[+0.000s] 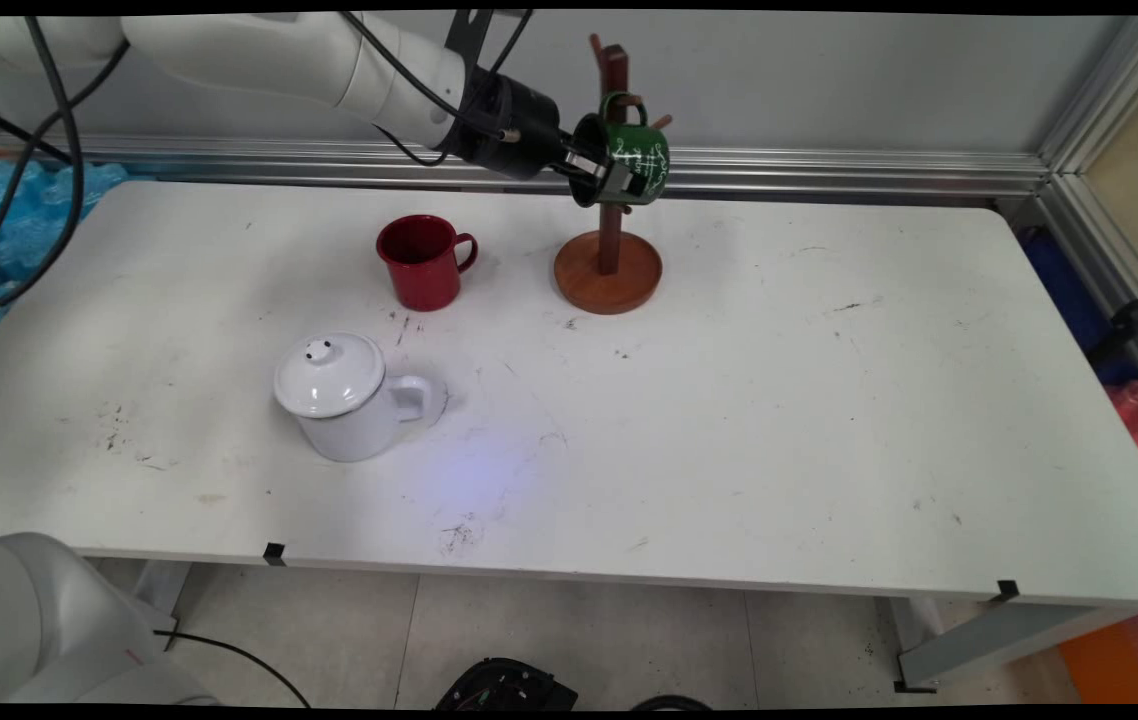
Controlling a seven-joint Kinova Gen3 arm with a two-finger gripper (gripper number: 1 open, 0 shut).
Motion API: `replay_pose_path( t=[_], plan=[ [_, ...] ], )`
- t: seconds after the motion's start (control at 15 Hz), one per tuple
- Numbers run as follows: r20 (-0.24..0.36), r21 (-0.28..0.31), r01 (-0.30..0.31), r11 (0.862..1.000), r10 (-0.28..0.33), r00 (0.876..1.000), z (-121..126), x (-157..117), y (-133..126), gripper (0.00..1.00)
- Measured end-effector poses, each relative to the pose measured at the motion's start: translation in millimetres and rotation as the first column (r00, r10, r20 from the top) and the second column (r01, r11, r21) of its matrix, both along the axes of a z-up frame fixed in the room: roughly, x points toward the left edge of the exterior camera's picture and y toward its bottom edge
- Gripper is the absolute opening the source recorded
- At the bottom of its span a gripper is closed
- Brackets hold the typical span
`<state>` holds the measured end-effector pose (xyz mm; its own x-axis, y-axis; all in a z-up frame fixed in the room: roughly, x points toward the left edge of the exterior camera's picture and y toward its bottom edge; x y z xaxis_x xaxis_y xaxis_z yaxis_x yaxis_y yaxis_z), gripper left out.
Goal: Place the picked object on the table
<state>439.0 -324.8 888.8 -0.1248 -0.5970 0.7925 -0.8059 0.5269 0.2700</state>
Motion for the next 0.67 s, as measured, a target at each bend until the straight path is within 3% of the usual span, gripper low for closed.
replay_pose_path(
  t=[0.67],
  plan=[
    [-0.012,-0.038,0.085,0.996,-0.086,0.996,29,-16,7,0.0]
  ],
)
